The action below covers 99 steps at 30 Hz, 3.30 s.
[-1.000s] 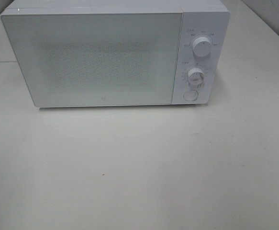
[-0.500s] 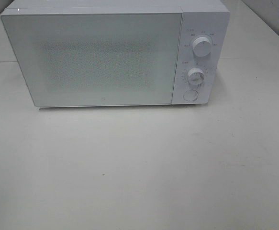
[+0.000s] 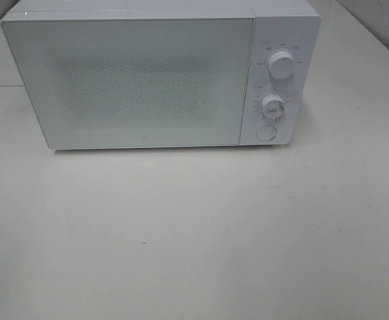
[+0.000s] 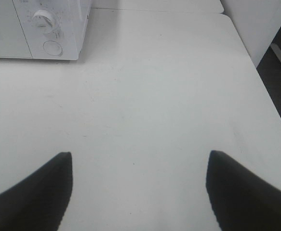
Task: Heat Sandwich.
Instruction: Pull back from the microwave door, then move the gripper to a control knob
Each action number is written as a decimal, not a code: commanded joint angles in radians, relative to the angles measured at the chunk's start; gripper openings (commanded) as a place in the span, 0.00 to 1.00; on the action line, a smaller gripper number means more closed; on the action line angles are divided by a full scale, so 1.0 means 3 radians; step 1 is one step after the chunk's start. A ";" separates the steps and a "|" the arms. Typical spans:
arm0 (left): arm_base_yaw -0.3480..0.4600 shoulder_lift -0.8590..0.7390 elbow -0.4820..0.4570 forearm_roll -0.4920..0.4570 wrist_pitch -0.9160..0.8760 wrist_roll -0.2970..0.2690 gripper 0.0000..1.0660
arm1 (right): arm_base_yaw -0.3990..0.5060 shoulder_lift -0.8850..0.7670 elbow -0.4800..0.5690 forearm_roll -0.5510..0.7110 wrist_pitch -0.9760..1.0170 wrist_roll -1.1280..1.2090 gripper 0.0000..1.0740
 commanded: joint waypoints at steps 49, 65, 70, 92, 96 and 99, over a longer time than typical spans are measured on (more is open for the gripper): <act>0.0010 -0.0097 0.0017 0.0000 -0.0037 0.0007 0.92 | 0.0113 0.0607 -0.0187 0.0060 -0.0720 0.0057 0.74; 0.0010 -0.0097 0.0017 0.0000 -0.0037 0.0007 0.92 | 0.0113 0.1460 -0.0187 0.0077 -0.1573 0.0127 0.71; 0.0010 -0.0097 0.0017 0.0000 -0.0037 0.0007 0.92 | 0.0113 0.1690 -0.0187 0.0207 -0.1770 0.0127 0.71; 0.0010 -0.0097 0.0017 0.0000 -0.0037 0.0007 0.92 | 0.0113 0.3167 -0.0187 0.0197 -0.3313 0.0117 0.71; 0.0010 -0.0097 0.0017 0.0000 -0.0037 0.0007 0.92 | 0.0113 0.3417 -0.0177 0.0197 -0.3637 0.0117 0.71; 0.0010 -0.0097 0.0017 0.0000 -0.0037 0.0007 0.92 | 0.0113 0.3643 -0.0063 0.0197 -0.4170 0.0100 0.71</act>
